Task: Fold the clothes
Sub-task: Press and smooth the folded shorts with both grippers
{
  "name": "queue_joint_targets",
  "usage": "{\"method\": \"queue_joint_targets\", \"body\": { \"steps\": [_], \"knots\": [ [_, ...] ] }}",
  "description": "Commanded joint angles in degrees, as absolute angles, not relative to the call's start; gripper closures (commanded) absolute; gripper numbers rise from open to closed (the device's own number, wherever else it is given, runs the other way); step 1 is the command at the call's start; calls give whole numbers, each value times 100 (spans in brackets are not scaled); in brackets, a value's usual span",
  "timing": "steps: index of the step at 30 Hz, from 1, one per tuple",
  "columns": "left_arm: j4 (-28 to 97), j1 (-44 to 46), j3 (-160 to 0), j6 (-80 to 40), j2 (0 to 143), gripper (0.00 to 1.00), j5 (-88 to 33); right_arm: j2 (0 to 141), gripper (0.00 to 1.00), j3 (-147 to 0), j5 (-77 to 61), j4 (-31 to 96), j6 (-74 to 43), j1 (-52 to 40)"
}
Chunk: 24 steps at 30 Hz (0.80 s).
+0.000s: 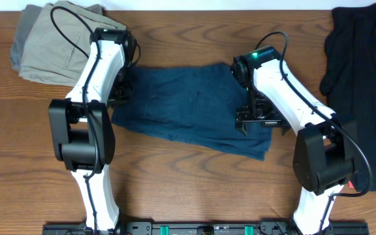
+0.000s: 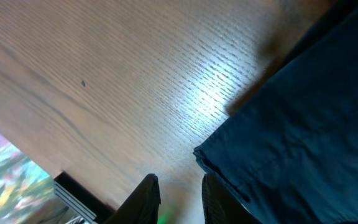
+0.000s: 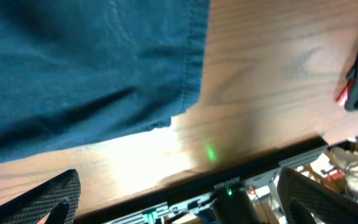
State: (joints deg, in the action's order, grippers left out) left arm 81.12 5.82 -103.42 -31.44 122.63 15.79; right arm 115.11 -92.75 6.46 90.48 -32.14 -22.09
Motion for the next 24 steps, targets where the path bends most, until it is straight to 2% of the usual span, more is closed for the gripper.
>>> {"method": "queue_joint_targets", "body": {
  "steps": [1, 2, 5, 6, 8, 16, 24],
  "knots": [
    [8047, 683, -10388, -3107, 11979, 77, 1352, 11452, 12, -9236, 738, 8779, -2987, -2040],
    [7996, 718, -10381, -3103, 11979, 81, 1177, 11452, 21, -9236, 716, 8619, -2978, -2014],
    [7664, 902, -10252, -2851, 11981, 94, 578, 11454, 71, -9203, 523, 7994, -2655, -1977],
    [7537, 972, -10197, -2781, 11981, 94, 451, 11454, 85, -9168, 434, 7732, -2526, -1979],
    [7338, 1105, -10068, -2783, 11981, 94, 423, 11454, 99, -9070, 215, 7422, -2456, -1984],
    [6558, 1308, -9277, -2764, 11981, 94, 244, 11454, 99, -8276, -427, 6803, -2477, -1984],
    [5988, 1009, -8613, -2766, 11983, 94, 239, 11454, 99, -7157, -860, 6274, -2742, -1984]
  ]
}}
